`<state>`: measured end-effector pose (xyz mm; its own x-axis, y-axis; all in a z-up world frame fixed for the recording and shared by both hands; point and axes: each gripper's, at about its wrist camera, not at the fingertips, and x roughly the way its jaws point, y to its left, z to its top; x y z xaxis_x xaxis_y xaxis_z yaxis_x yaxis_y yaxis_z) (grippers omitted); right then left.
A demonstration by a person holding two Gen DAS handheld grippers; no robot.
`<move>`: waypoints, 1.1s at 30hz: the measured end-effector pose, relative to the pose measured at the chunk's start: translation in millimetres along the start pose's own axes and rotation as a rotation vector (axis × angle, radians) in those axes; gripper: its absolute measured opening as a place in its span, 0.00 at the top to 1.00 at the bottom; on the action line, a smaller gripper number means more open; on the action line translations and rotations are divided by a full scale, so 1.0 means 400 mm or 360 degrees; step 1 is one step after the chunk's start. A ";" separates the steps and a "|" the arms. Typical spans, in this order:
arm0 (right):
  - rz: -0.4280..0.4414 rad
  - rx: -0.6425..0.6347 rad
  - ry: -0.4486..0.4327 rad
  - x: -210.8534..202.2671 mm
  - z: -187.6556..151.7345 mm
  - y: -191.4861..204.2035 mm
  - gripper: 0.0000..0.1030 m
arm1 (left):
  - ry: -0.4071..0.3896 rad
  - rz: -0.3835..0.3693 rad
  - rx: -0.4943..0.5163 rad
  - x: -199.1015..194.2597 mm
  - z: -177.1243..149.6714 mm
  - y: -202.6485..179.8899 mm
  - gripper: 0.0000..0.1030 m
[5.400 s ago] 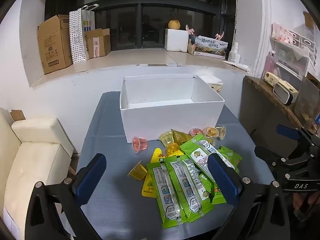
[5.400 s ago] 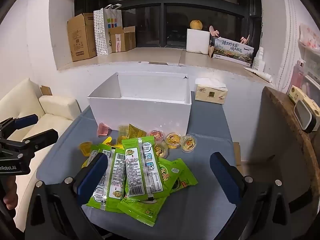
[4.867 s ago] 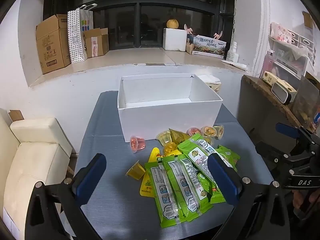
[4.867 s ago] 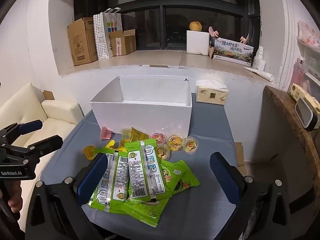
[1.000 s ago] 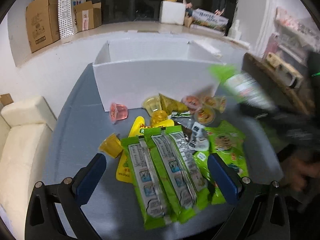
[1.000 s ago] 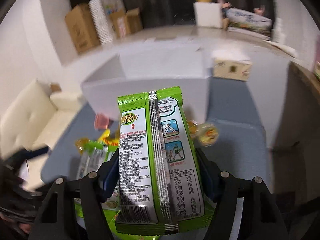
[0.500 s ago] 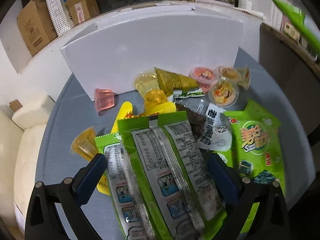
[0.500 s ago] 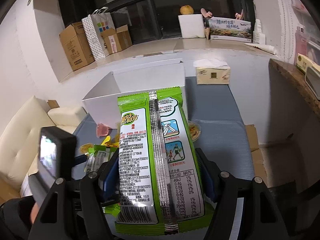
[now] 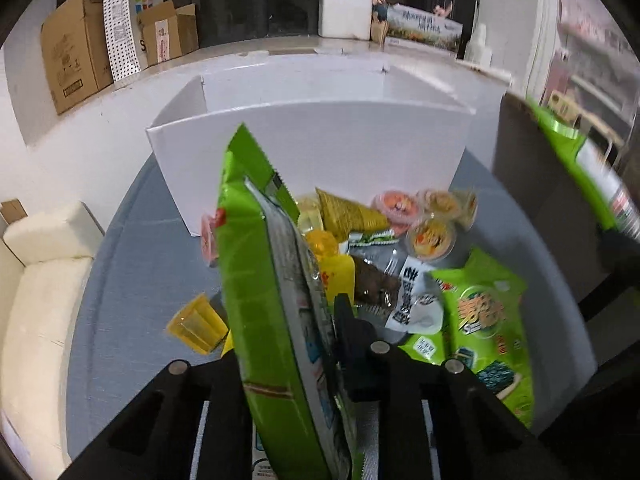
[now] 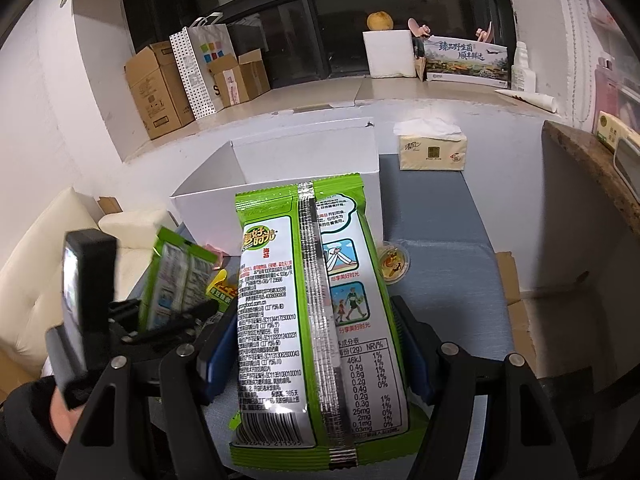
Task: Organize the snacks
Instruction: 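Carry both green packets into the white box and open both tools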
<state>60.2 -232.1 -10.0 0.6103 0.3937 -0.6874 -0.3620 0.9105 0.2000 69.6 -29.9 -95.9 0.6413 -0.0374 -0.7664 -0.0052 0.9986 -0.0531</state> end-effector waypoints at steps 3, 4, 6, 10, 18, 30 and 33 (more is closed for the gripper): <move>0.0001 -0.0002 0.0001 0.000 -0.001 0.003 0.28 | -0.0010 -0.0051 -0.0027 -0.019 0.002 0.012 0.80; 0.0002 -0.0004 0.0000 0.000 -0.001 0.004 0.28 | -0.0016 -0.0072 -0.0034 -0.026 0.001 0.013 0.80; 0.0004 -0.0006 -0.0002 -0.001 0.000 0.004 0.28 | -0.0046 -0.0118 -0.0038 -0.054 0.015 0.019 0.80; 0.0020 -0.0017 -0.0023 0.000 0.012 0.005 0.28 | -0.0116 -0.0184 -0.0052 -0.090 0.063 0.030 0.80; 0.0031 -0.0133 -0.0155 0.049 0.197 0.032 0.28 | -0.0198 -0.0216 -0.0083 -0.088 0.286 0.085 0.80; 0.0006 -0.0075 -0.0101 0.281 0.439 0.007 0.28 | -0.0215 -0.0039 -0.0048 0.020 0.494 0.141 0.80; 0.0004 -0.0058 -0.0069 0.333 0.470 0.008 0.28 | -0.0200 -0.0006 -0.0053 0.048 0.525 0.157 0.80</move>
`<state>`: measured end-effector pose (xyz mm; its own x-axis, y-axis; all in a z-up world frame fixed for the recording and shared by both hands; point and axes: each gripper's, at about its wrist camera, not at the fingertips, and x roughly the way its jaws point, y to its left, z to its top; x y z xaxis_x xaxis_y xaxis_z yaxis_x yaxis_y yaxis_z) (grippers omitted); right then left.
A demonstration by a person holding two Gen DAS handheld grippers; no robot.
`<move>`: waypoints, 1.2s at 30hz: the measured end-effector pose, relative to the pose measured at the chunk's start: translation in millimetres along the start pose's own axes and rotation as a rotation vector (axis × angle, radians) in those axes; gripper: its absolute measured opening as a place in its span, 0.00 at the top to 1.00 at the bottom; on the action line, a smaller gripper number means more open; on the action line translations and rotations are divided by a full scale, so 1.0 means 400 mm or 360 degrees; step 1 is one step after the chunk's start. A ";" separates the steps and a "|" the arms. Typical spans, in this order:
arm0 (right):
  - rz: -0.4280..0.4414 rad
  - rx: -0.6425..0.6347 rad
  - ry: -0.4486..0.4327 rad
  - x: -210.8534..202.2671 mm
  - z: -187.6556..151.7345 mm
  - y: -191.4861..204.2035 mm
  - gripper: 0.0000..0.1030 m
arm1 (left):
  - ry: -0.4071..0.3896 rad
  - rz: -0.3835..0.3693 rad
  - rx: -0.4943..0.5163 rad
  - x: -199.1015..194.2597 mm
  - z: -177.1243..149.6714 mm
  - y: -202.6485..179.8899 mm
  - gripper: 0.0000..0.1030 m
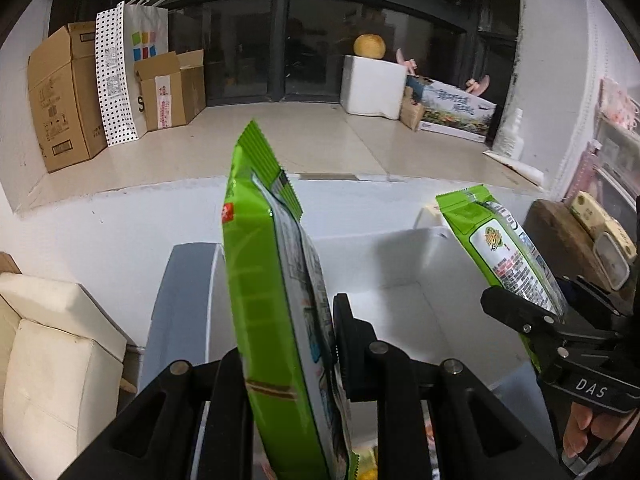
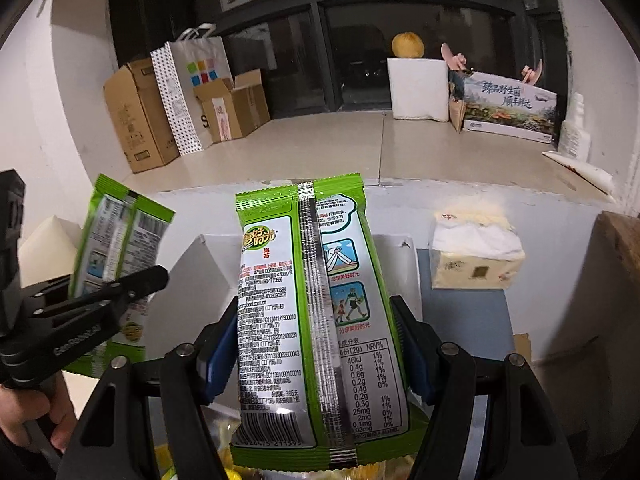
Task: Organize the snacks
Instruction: 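Carry both green packets into the white box and open both tools, then grasp a green seaweed bag with the right tool while the left grasps a green packet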
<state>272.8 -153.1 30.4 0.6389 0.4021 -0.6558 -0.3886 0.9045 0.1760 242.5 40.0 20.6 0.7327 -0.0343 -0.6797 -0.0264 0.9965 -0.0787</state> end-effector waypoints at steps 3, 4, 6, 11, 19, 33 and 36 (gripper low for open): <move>0.0010 0.0035 0.0009 0.032 0.012 -0.006 0.22 | 0.0013 0.0056 0.0018 0.040 0.022 0.013 0.43; 0.0019 0.0044 0.0027 0.048 0.014 -0.009 0.12 | 0.0019 0.0082 0.0032 0.050 0.025 0.012 0.23; -0.0037 0.0060 0.0047 0.067 0.016 -0.009 0.01 | 0.0016 0.0105 0.0064 0.065 0.026 0.012 0.00; -0.0033 0.0069 0.0056 0.070 -0.002 -0.018 0.00 | 0.0035 0.0129 0.0088 0.075 0.009 0.019 0.00; 0.0014 0.0091 -0.0002 -0.015 -0.012 -0.020 0.00 | -0.0041 0.0145 0.0142 0.001 -0.015 0.012 0.00; -0.0147 0.0213 -0.0119 -0.311 -0.267 0.006 0.00 | -0.0087 0.0092 0.0128 -0.255 -0.304 -0.008 0.00; -0.0217 0.0269 -0.0044 -0.309 -0.352 0.009 0.00 | -0.0019 0.0074 0.0087 -0.264 -0.402 -0.016 0.00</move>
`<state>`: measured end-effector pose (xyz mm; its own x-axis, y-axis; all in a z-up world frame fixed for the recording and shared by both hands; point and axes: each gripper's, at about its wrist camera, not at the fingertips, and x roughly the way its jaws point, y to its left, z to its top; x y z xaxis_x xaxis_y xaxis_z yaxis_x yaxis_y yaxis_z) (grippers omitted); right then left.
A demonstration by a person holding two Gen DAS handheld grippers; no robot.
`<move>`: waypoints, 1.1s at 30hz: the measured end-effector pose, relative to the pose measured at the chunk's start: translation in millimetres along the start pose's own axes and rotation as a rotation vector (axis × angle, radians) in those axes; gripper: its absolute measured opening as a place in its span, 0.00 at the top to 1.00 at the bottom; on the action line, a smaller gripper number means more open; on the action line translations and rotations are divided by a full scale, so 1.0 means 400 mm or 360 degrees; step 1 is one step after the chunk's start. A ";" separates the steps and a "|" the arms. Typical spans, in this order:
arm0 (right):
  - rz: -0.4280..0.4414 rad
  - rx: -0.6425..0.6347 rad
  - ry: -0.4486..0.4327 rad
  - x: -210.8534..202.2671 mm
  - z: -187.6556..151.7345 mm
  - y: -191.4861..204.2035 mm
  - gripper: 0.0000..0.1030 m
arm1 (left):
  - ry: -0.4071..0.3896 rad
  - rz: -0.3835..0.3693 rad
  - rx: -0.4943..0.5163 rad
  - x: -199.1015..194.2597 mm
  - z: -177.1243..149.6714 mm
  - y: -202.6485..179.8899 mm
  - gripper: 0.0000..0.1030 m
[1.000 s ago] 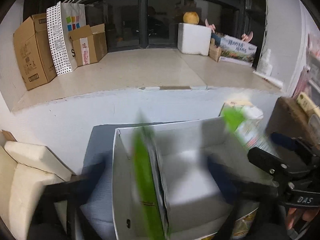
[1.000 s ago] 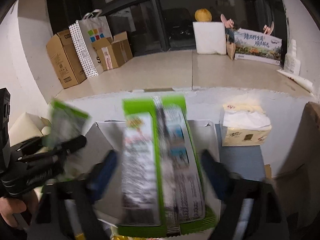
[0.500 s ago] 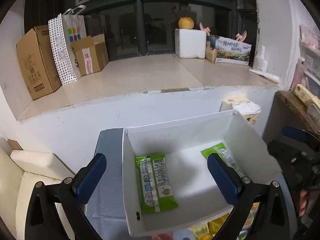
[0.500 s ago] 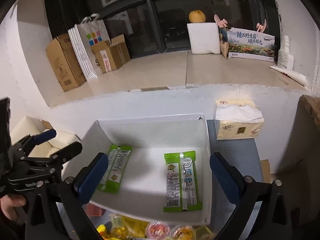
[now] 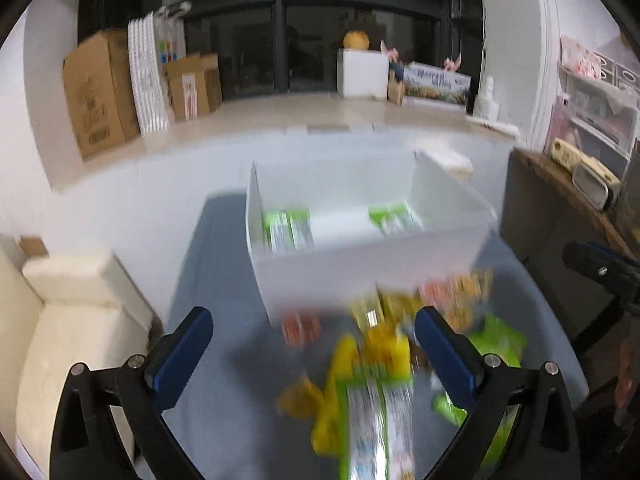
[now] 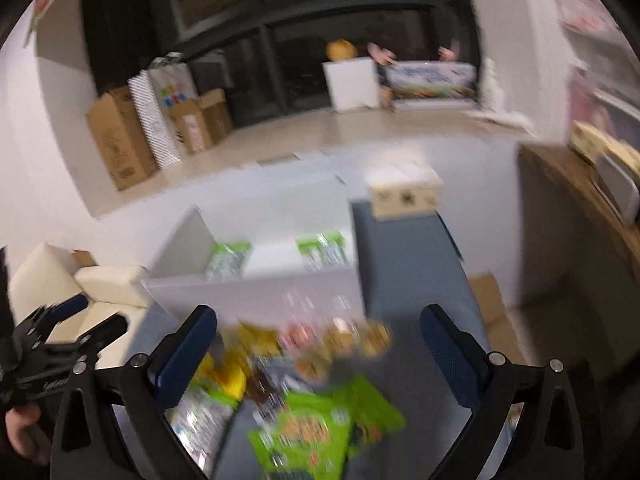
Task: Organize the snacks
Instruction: 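Grasp a green seaweed bag with the right tool while the left grasps a green packet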
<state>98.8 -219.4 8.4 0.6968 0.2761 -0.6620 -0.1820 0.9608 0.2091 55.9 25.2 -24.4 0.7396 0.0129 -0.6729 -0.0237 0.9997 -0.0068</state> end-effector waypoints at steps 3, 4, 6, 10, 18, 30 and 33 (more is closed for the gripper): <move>-0.0055 0.0030 0.0139 0.016 -0.101 0.007 0.00 | 0.0079 -0.0075 -0.0072 -0.008 -0.098 -0.018 0.00; -0.0053 0.0003 0.0214 0.025 -0.138 0.021 0.00 | 0.0095 -0.0092 -0.0072 -0.008 -0.113 -0.024 0.00; -0.0068 -0.0030 0.0312 0.040 -0.171 0.033 0.00 | 0.0116 -0.0100 -0.0046 -0.010 -0.139 -0.044 0.00; -0.0106 -0.0023 0.0375 0.070 -0.183 0.027 0.00 | 0.0121 -0.0112 -0.0014 -0.006 -0.143 -0.065 0.00; -0.0102 -0.0008 0.0657 0.177 -0.234 0.035 0.00 | 0.0214 -0.0105 0.0020 0.039 -0.170 -0.078 0.00; -0.0055 -0.0023 0.0623 0.141 -0.249 0.036 0.32 | 0.0364 -0.0140 -0.0010 0.105 -0.209 -0.066 0.00; -0.0033 0.0017 0.0547 0.104 -0.231 0.018 0.32 | 0.0381 -0.0166 -0.0022 0.111 -0.207 -0.066 0.00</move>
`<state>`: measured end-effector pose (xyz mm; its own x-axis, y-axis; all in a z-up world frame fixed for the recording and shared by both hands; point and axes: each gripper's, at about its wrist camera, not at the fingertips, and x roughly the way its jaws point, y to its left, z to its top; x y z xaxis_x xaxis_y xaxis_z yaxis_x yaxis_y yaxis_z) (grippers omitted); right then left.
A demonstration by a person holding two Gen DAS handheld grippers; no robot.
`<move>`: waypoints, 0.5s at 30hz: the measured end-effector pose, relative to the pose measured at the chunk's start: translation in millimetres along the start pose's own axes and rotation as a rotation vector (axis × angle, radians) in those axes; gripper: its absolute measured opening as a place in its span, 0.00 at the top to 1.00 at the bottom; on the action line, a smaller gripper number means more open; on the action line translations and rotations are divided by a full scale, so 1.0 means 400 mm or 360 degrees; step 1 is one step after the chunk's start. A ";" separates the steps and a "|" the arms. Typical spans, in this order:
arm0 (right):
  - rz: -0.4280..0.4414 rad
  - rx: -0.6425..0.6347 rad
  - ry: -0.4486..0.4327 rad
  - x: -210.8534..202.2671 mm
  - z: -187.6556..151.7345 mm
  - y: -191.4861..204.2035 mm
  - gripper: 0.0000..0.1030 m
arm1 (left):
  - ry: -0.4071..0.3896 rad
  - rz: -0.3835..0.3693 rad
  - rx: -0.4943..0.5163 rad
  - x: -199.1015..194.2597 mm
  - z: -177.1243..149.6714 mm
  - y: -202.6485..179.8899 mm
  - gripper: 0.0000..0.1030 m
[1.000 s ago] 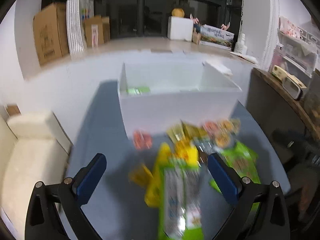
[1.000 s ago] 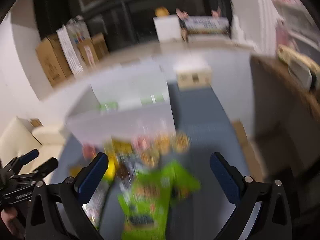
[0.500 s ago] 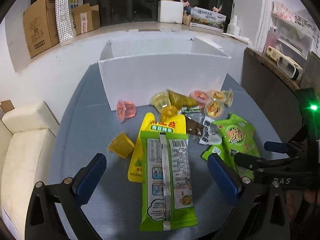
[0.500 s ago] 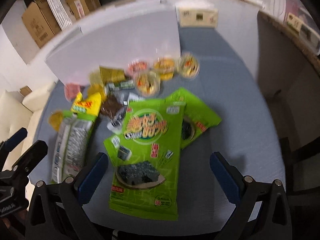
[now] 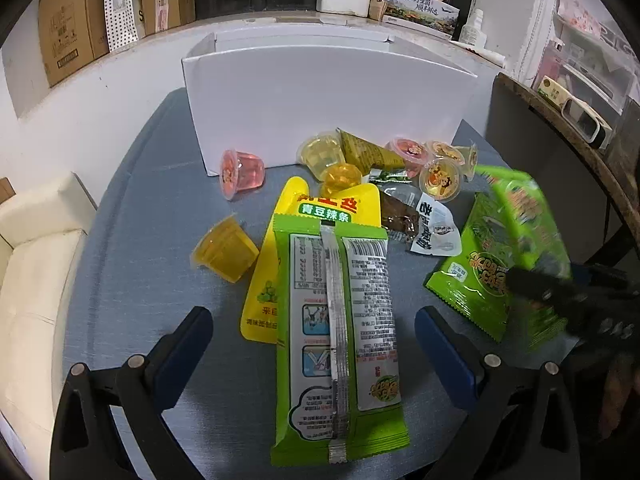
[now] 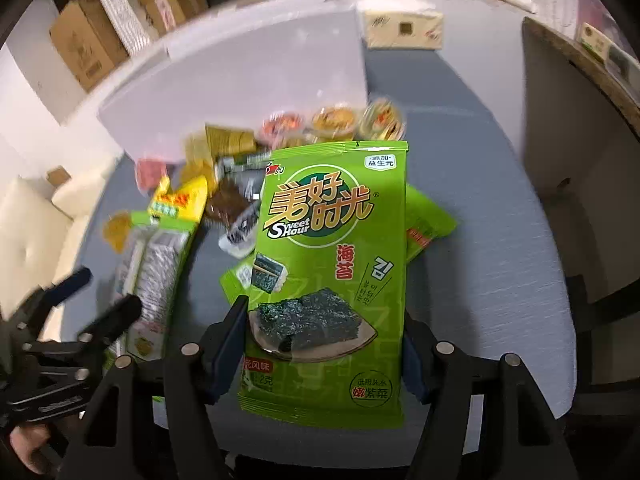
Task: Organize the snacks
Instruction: 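Grasp a green seaweed bag with the right tool while the left grasps a green packet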
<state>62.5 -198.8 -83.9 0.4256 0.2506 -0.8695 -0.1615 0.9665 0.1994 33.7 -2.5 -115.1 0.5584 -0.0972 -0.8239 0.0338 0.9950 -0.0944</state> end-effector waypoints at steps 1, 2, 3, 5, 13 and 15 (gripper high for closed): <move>0.0007 0.0009 -0.0026 -0.014 0.001 -0.005 0.32 | 0.0010 -0.0011 0.0000 0.004 0.001 -0.001 0.00; 0.0010 0.0016 -0.0047 -0.025 0.005 -0.009 0.32 | 0.0022 -0.0017 0.0002 0.010 0.001 -0.003 0.00; 0.0017 0.0020 -0.0062 -0.034 0.015 -0.016 0.32 | 0.0043 -0.0014 0.0012 0.021 -0.001 -0.008 0.00; 0.0022 0.0030 -0.0089 -0.051 0.022 -0.021 0.32 | 0.0073 0.0021 0.0040 0.040 -0.003 -0.022 0.00; 0.0063 0.0020 -0.0106 -0.064 0.017 0.001 0.32 | 0.0128 0.0090 0.0070 0.092 -0.009 -0.035 0.03; 0.0069 0.0020 -0.0114 -0.076 0.011 0.004 0.32 | 0.0104 0.0094 0.0049 0.084 -0.006 -0.021 0.14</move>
<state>53.2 -204.9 -55.1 0.4812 0.2950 -0.8255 -0.1702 0.9552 0.2421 50.1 -14.2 -143.3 0.5050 -0.0389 -0.8622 0.0287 0.9992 -0.0283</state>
